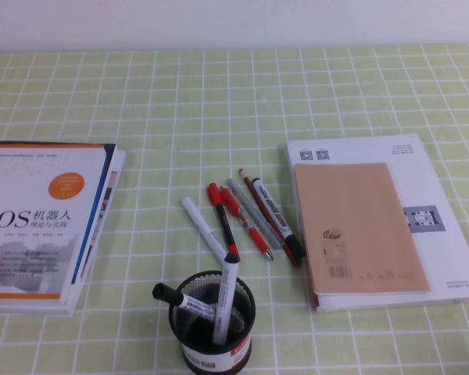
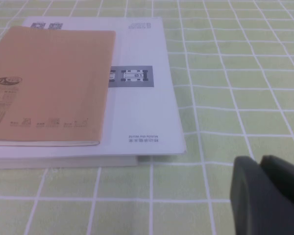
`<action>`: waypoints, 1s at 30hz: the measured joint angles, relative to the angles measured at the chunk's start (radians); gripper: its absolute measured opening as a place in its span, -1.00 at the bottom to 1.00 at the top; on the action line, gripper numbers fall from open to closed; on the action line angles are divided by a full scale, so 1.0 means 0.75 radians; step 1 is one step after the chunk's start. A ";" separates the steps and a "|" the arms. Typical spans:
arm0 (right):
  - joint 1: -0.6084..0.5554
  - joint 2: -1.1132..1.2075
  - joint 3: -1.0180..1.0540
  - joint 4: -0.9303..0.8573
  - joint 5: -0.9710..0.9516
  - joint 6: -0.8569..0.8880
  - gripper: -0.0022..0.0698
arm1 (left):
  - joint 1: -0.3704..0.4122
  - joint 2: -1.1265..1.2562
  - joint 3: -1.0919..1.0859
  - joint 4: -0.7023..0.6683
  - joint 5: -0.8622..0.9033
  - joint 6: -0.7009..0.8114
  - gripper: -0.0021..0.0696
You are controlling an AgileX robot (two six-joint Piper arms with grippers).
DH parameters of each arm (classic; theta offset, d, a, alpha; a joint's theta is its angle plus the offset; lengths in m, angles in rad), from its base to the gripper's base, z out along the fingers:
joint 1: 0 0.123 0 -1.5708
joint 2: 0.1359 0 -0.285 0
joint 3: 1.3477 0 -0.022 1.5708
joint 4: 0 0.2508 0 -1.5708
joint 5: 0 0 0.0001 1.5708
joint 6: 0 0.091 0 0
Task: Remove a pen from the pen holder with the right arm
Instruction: 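Take a marker out of the pen holder and lay it on the table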
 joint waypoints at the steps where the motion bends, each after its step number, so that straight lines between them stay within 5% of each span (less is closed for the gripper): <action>1: 0.000 0.000 0.000 0.000 0.000 0.000 -0.97 | 0.000 0.000 0.000 0.000 0.000 0.000 -0.96; 30: 0.000 0.000 0.000 0.068 -0.076 0.000 -0.97 | 0.000 0.000 0.000 0.000 0.000 0.000 -0.96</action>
